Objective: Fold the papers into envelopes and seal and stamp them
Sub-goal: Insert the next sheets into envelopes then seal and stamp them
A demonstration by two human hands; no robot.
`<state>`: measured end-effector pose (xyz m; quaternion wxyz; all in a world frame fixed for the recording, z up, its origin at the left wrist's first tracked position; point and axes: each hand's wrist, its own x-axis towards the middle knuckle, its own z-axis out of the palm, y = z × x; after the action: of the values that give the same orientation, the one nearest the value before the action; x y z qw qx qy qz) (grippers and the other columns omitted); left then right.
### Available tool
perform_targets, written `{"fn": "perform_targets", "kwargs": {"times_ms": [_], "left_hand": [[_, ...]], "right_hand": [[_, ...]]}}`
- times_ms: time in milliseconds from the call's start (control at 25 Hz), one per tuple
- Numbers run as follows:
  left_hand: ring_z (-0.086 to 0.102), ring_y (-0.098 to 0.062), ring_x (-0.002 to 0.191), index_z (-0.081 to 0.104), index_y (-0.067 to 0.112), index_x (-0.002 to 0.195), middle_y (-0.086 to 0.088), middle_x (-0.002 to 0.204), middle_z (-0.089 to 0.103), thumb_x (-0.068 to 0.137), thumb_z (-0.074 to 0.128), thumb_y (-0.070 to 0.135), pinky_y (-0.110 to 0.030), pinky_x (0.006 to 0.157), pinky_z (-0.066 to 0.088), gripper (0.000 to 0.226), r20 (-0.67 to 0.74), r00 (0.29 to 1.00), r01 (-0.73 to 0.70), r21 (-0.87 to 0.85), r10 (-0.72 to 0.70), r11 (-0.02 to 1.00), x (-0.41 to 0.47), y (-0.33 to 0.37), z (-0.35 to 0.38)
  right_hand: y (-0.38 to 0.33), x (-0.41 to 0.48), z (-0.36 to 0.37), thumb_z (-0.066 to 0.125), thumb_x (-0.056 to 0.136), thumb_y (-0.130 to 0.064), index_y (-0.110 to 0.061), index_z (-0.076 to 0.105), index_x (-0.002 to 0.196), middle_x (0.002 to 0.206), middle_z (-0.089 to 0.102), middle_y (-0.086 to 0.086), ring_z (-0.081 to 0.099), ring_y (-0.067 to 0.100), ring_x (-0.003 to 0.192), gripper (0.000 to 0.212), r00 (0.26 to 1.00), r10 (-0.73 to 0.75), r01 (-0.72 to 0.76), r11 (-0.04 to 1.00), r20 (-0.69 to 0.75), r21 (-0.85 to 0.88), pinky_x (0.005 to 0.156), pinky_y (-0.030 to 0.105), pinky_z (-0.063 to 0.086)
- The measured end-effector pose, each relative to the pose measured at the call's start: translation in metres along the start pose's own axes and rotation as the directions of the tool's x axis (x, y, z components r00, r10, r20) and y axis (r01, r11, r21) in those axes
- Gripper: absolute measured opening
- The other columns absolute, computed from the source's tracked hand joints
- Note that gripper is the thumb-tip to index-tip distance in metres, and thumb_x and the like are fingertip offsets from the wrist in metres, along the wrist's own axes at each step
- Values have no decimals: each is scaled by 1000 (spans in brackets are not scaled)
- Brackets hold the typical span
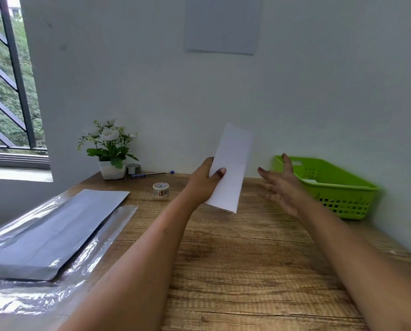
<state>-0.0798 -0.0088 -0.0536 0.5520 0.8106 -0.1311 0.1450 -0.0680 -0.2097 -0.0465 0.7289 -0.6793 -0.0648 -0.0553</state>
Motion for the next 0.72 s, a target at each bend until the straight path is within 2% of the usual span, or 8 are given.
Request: {"fn": "perform_targets", "kwargs": {"times_ms": [40,120,160,240,320,440,600,720], "left_hand": [[59,-22,96,36,20,135,-6,122,56,100,39,32,-35,77,52,37,29,996,82,-73,-80,994,-1,-2,4],[58,-23,97,33,17,139,-11,127,54,102,34,29,-35,77,52,39,59,976,215,-50,-212,975,-2,-5,15],[57,-23,99,33,15,139,-12,128,53,102,34,28,-35,79,51,40,79,957,279,-10,-278,960,-2,-6,21],[54,-23,102,36,9,137,-12,130,51,101,36,27,-34,82,47,40,144,911,375,103,-387,921,-3,-3,34],[52,-24,107,41,7,134,-13,131,51,99,41,28,-32,83,43,41,198,895,332,304,-400,893,-3,-1,42],[49,-25,118,44,10,137,-10,136,49,96,48,26,-31,89,39,44,200,921,162,586,-335,794,-4,0,50],[52,-23,117,53,14,131,-6,133,55,93,53,22,-32,94,42,39,193,937,135,566,-290,813,-9,0,50],[52,-22,117,58,17,126,-3,131,56,92,51,16,-30,92,42,35,166,952,100,623,-257,775,-13,4,42]], "right_hand": [[1,0,1,67,86,-15,-46,5,146,141,42,13,60,26,109,92,999,18,-18,1000,27,-2,82,41,54],[4,-2,6,61,88,-1,-36,13,148,123,55,12,65,23,93,85,997,38,-36,999,63,-36,74,36,57],[5,-2,8,58,87,5,-29,18,148,120,56,13,65,23,92,81,996,53,-49,997,74,-64,70,33,58],[7,-2,9,56,86,13,-14,26,147,127,55,17,61,27,103,73,993,103,-95,988,63,-126,73,33,55],[10,0,4,56,84,15,-4,36,142,127,56,18,57,28,108,64,993,113,-113,946,-17,-305,81,34,51],[16,5,-6,61,81,11,-2,53,128,114,62,14,56,22,100,49,993,66,-113,785,-99,-609,80,33,48],[20,5,-8,67,79,4,-6,63,116,120,63,13,58,26,111,39,996,10,-77,548,-85,-833,89,32,48],[20,3,-4,59,83,-1,-8,64,111,118,64,12,58,26,108,29,997,-58,-25,473,-59,-881,87,30,46]]}}
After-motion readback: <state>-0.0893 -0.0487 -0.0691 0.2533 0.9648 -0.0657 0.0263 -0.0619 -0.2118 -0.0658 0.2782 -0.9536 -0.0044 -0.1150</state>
